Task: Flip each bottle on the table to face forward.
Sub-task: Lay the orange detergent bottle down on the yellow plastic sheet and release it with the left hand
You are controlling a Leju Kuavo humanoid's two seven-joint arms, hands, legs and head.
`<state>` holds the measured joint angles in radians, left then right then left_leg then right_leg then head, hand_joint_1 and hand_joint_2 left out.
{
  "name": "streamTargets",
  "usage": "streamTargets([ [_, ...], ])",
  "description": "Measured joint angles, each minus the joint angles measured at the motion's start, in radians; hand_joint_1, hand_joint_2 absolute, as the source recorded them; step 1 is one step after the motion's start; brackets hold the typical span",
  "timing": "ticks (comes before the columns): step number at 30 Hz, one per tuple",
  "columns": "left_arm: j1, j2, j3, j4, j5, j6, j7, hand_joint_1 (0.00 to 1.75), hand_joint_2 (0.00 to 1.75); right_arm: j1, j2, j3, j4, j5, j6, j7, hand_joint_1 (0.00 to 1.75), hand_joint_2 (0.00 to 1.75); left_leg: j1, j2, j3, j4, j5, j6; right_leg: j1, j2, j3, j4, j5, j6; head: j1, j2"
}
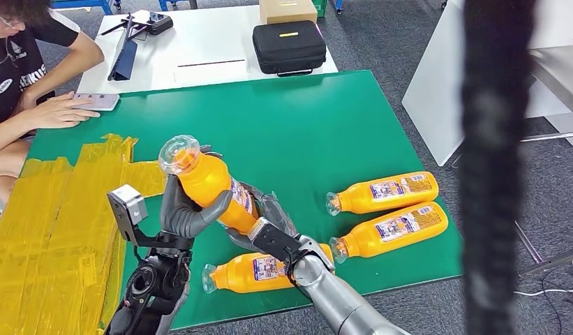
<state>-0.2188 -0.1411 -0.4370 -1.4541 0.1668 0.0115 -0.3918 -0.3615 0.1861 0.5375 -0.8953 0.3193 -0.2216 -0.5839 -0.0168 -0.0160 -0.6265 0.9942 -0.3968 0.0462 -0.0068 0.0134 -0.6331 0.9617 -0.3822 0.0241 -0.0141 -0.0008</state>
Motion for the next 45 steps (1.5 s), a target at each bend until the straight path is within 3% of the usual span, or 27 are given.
streamTargets([
  [2,-0.003,0.000,0.000,0.000,0.000,-0.002,0.000,1.75,1.75,0.006,-0.002,0.000,-0.016,0.003,-0.019,-0.003,0.02,1.75,0.000,0.000,0.000,0.000,0.000,0.000,0.000,0.000,0.000,0.000,0.000,0.000,0.000,0.000],
  [9,-0.005,0.000,-0.001,0.000,-0.011,0.008,-0.007,1.75,1.75,0.033,-0.017,-0.003,-0.119,-0.014,-0.038,0.006,0.00,1.75,0.000,0.000,0.000,0.000,0.000,0.000,0.000,0.000,0.000,0.000,0.000,0.000,0.000,0.000],
  [12,-0.005,0.001,0.003,-0.002,-0.144,0.130,-0.035,1.75,1.75,0.054,-0.027,-0.006,-0.175,0.007,-0.061,0.015,0.00,1.75,0.000,0.000,0.000,0.000,0.000,0.000,0.000,0.000,0.000,0.000,0.000,0.000,0.000,0.000],
  [14,-0.006,0.004,0.018,-0.004,-0.364,0.306,-0.037,1.75,1.75,0.080,-0.039,-0.011,-0.243,0.044,-0.088,0.042,0.00,1.75,0.000,0.000,0.000,0.000,0.000,0.000,0.000,0.000,0.000,0.000,0.000,0.000,0.000,0.000],
  [17,-0.014,0.012,0.052,0.002,-0.761,0.526,0.039,1.75,1.75,0.117,-0.060,-0.021,-0.350,0.119,-0.121,0.102,0.00,1.75,0.000,0.000,0.000,0.000,0.000,0.000,0.000,0.000,0.000,0.000,0.000,0.000,0.000,0.000],
  [19,-0.023,0.016,0.086,0.015,-1.111,0.616,0.157,1.75,1.75,0.140,-0.073,-0.028,-0.419,0.184,-0.134,0.149,0.00,1.75,0.000,0.000,0.000,0.000,0.000,0.000,0.000,0.000,0.000,0.000,0.000,0.000,0.000,0.000],
  [22,-0.049,0.038,0.146,0.046,-1.676,0.676,0.393,1.75,1.75,0.173,-0.090,-0.040,-0.518,0.271,-0.142,0.206,0.00,1.75,0.000,0.001,0.000,0.000,0.000,0.000,0.000,0.000,0.000,0.000,0.000,0.000,0.000,0.000],
  [24,-0.074,0.076,0.156,0.067,-1.820,0.682,0.511,1.75,1.75,0.187,-0.098,-0.048,-0.566,0.296,-0.142,0.223,0.00,1.75,0.000,0.001,0.000,0.000,0.000,0.000,0.000,0.000,0.000,0.000,0.000,0.000,0.000,0.000],
  [28,-0.113,0.138,0.142,0.106,-1.758,0.676,0.637,1.75,1.75,0.206,-0.110,-0.056,-0.627,0.322,-0.143,0.238,0.00,1.75,0.001,0.000,0.000,0.000,0.001,0.000,0.001,0.000,-0.001,0.000,0.000,0.000,0.000,0.000],
  [31,-0.187,0.212,0.022,0.178,-1.741,0.620,0.910,1.75,1.75,0.223,-0.120,-0.060,-0.669,0.379,-0.140,0.267,0.00,1.75,0.001,0.000,0.000,0.000,0.001,0.000,0.001,0.000,0.000,0.000,0.000,0.000,0.000,0.000],
  [33,-0.232,0.251,-0.066,0.236,-1.738,0.597,1.017,1.75,1.75,0.239,-0.131,-0.064,-0.697,0.414,-0.133,0.286,0.00,1.75,0.000,0.000,0.000,0.000,0.001,0.000,0.001,0.000,0.000,0.000,0.000,0.000,0.000,0.000],
  [38,-0.285,0.294,-0.179,0.331,-1.737,0.594,1.033,1.75,1.75,0.263,-0.152,-0.069,-0.741,0.436,-0.127,0.299,0.00,1.75,0.000,0.001,0.000,0.000,0.001,0.000,0.000,0.000,0.000,0.000,0.000,0.000,0.000,0.000],
  [44,-0.307,0.310,-0.216,0.379,-1.737,0.566,1.029,1.75,1.75,0.272,-0.167,-0.069,-0.762,0.467,-0.107,0.317,0.00,1.75,0.000,0.000,0.000,0.000,0.000,0.000,0.000,0.000,0.000,0.000,0.000,0.000,0.000,0.000],
  [45,-0.310,0.311,-0.215,0.391,-1.737,0.547,1.023,1.66,1.75,0.274,-0.170,-0.069,-0.765,0.489,-0.092,0.330,0.00,1.75,0.000,0.000,0.000,0.000,0.000,0.000,0.000,0.000,0.000,0.000,0.000,0.000,0.000,0.000],
])
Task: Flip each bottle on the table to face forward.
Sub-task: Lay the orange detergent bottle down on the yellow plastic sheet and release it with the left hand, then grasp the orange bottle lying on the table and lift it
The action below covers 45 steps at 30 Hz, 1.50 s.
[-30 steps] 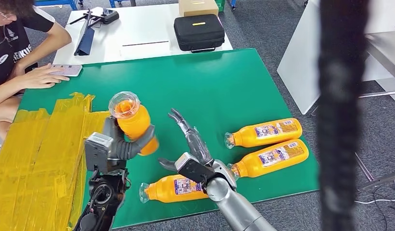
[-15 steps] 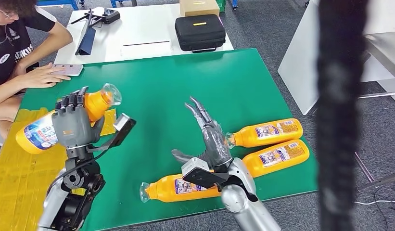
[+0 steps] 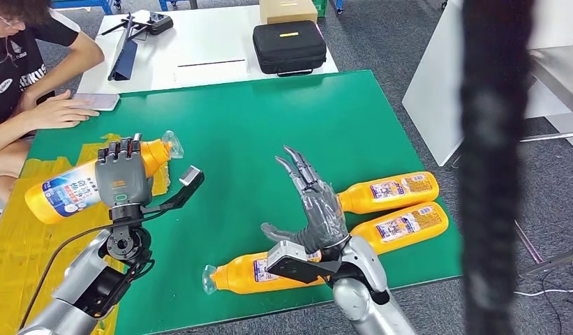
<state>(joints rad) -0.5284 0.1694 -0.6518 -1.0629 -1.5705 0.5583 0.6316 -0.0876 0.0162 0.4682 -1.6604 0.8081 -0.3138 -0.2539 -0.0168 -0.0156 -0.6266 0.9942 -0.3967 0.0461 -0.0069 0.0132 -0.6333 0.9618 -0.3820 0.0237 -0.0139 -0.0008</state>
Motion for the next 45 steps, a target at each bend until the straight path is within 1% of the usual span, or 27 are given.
streamTargets([
  [3,-0.001,-0.003,0.027,0.053,0.000,-0.059,-0.019,0.35,1.75,0.008,-0.014,0.000,-0.010,0.072,0.062,0.040,0.00,1.75,0.000,0.001,0.000,0.000,0.000,0.000,0.000,0.000,0.000,0.000,0.000,0.000,0.000,0.000],
  [4,0.000,-0.005,0.044,0.074,0.001,-0.079,-0.021,0.00,1.75,0.011,-0.020,0.001,-0.012,0.092,0.085,0.049,0.00,1.31,0.000,0.001,0.000,0.000,0.000,0.000,0.000,0.000,0.000,0.000,0.000,0.000,0.000,0.000],
  [7,0.004,-0.018,0.116,0.147,0.001,-0.127,-0.003,0.00,1.75,0.019,-0.036,0.002,-0.013,0.143,0.151,0.068,0.00,0.00,0.000,0.001,0.000,0.000,0.000,0.000,0.000,0.000,0.000,0.000,0.000,0.000,0.000,0.000],
  [9,0.011,-0.030,0.172,0.189,0.002,-0.132,0.018,0.00,1.75,0.026,-0.044,0.002,-0.012,0.163,0.179,0.078,0.00,0.00,0.001,0.001,0.000,0.000,0.000,0.000,0.000,0.000,0.000,0.000,0.000,0.000,0.000,0.000],
  [13,0.028,-0.045,0.250,0.233,0.001,-0.110,0.032,0.00,0.00,0.034,-0.056,0.002,-0.001,0.184,0.220,0.091,0.00,0.00,0.001,0.000,0.000,0.000,0.000,0.000,0.000,0.000,0.000,0.000,0.000,0.000,0.000,0.000],
  [17,0.044,-0.062,0.303,0.249,0.001,-0.108,0.033,0.00,0.00,0.038,-0.075,0.003,0.012,0.206,0.256,0.097,0.00,0.00,0.000,0.000,0.000,0.000,0.000,0.000,0.000,0.000,0.000,0.000,0.000,0.000,0.000,0.000],
  [26,0.061,-0.103,0.396,0.254,0.000,-0.110,0.011,0.00,0.00,0.056,-0.129,0.019,0.024,0.271,0.281,0.097,0.00,0.00,0.000,0.000,0.000,0.000,0.000,0.000,0.000,0.000,0.000,0.000,0.000,0.000,0.000,0.000],
  [37,0.086,-0.134,0.468,0.254,0.000,-0.091,-0.031,0.00,0.00,0.061,-0.177,0.047,0.027,0.324,0.320,0.083,0.00,0.00,0.000,0.000,0.000,0.000,0.000,0.000,0.000,0.000,0.000,0.000,0.000,0.000,0.000,0.000],
  [45,0.113,-0.148,0.502,0.244,0.000,-0.092,-0.058,0.00,0.00,0.063,-0.198,0.067,0.028,0.294,0.354,0.058,0.00,0.00,0.000,0.000,0.000,0.000,0.000,0.000,0.000,0.000,0.000,0.000,0.000,0.000,0.000,0.000],
])
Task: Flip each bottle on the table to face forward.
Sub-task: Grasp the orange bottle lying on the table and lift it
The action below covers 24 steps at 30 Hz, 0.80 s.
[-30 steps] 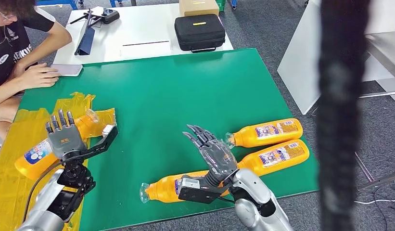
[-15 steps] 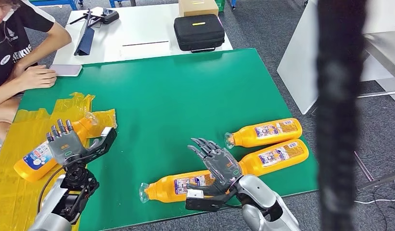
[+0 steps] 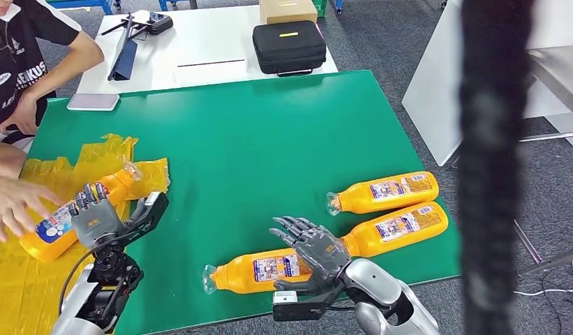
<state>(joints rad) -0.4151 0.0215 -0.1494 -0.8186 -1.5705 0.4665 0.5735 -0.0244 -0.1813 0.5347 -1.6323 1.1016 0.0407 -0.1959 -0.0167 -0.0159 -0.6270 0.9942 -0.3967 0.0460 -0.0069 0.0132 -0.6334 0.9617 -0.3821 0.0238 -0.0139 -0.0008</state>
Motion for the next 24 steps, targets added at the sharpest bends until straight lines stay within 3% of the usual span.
streamTargets([
  [9,0.011,-0.010,0.014,-0.015,0.000,-0.001,-0.004,0.00,0.00,0.000,-0.008,0.009,0.000,-0.004,0.004,-0.001,0.00,0.00,0.000,0.000,0.000,0.000,0.000,0.000,0.000,0.000,0.000,0.000,0.000,0.000,0.000,0.000],
  [13,0.015,-0.013,0.015,-0.019,0.000,0.004,-0.004,0.00,0.00,0.002,-0.009,0.011,0.003,-0.003,0.008,0.000,0.00,1.75,0.000,0.000,0.000,0.000,0.000,0.000,0.000,0.000,0.000,0.000,0.000,0.000,0.000,0.000],
  [14,0.017,-0.015,0.016,-0.023,0.000,0.008,-0.006,0.00,0.00,0.002,-0.009,0.011,0.006,-0.002,0.010,0.003,0.00,1.75,0.000,0.000,0.000,0.000,0.000,0.000,0.000,0.000,0.000,0.000,0.000,0.000,0.000,0.000],
  [18,0.034,-0.029,0.030,-0.060,0.000,0.064,-0.053,0.00,1.75,-0.003,0.001,0.011,0.043,0.024,0.013,0.055,0.00,1.75,0.000,0.000,0.000,0.000,0.000,0.000,0.000,0.000,0.000,0.000,0.000,0.000,0.000,0.000],
  [21,0.060,-0.060,0.064,-0.133,0.002,0.167,-0.149,0.00,1.75,-0.016,0.018,0.010,0.091,0.049,0.015,0.101,0.00,1.75,0.000,0.000,0.000,0.000,0.000,0.000,0.000,0.000,0.000,0.000,0.000,0.000,0.000,0.000],
  [24,0.100,-0.105,0.106,-0.268,0.032,0.224,-0.297,0.00,1.75,-0.026,0.039,0.011,0.144,0.058,0.022,0.118,0.00,1.75,0.000,0.000,0.000,0.000,0.000,0.000,0.000,0.000,0.000,0.000,0.000,0.000,0.000,0.000],
])
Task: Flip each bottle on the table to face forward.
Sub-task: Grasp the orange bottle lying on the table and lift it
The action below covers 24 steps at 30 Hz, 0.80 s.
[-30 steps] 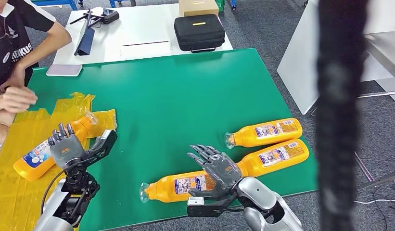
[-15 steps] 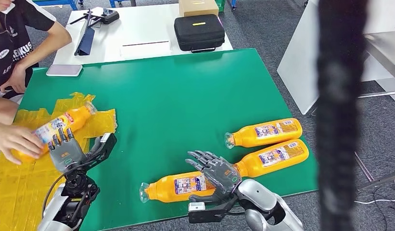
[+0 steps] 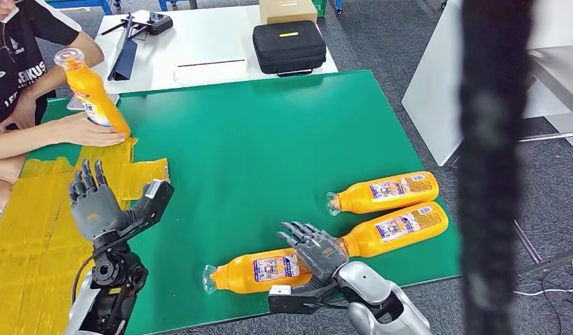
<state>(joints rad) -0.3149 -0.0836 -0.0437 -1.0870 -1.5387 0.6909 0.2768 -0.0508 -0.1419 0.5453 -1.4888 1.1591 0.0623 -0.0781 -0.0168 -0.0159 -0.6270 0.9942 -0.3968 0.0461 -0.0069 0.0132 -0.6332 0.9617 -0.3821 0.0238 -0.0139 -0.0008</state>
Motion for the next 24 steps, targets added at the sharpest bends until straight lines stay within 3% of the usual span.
streamTargets([
  [4,0.056,-0.068,0.036,-0.216,0.052,0.010,-0.170,0.00,1.75,-0.010,0.033,-0.001,0.066,0.030,-0.001,0.033,0.00,1.75,0.000,0.001,0.000,0.000,-0.001,0.000,0.000,0.000,0.000,0.000,0.000,0.000,0.000,0.000],
  [9,0.093,-0.122,0.054,-0.365,0.082,0.010,-0.234,0.00,1.75,-0.025,0.063,-0.002,0.118,0.053,-0.006,0.053,0.00,1.75,0.000,0.002,0.006,0.000,-0.004,-0.001,0.000,0.002,0.004,-0.001,-0.002,-0.001,0.000,0.000],
  [10,0.097,-0.128,0.057,-0.380,0.086,0.010,-0.241,0.00,1.75,-0.027,0.066,-0.002,0.124,0.056,-0.006,0.056,0.18,1.75,0.000,0.004,0.008,0.000,-0.004,-0.001,0.000,0.002,0.006,-0.001,-0.002,-0.002,0.000,0.000],
  [13,0.108,-0.141,0.063,-0.413,0.101,0.010,-0.271,0.00,1.75,-0.033,0.074,-0.005,0.143,0.064,-0.014,0.068,1.42,1.75,0.001,0.006,0.012,-0.001,-0.006,-0.003,0.002,0.003,0.009,-0.001,-0.003,-0.001,0.000,0.000],
  [14,0.112,-0.145,0.065,-0.423,0.107,0.010,-0.284,0.00,1.75,-0.035,0.077,-0.008,0.150,0.065,-0.020,0.071,1.66,1.75,0.001,0.006,0.013,-0.001,-0.006,-0.004,0.002,0.003,0.010,-0.001,-0.004,-0.001,0.000,0.000],
  [24,0.133,-0.181,0.089,-0.479,0.149,0.010,-0.371,0.00,1.75,-0.050,0.109,-0.035,0.196,0.068,-0.044,0.070,1.75,1.75,0.001,0.007,0.020,-0.001,-0.005,-0.004,0.003,0.004,0.017,-0.001,-0.003,-0.001,0.000,0.000],
])
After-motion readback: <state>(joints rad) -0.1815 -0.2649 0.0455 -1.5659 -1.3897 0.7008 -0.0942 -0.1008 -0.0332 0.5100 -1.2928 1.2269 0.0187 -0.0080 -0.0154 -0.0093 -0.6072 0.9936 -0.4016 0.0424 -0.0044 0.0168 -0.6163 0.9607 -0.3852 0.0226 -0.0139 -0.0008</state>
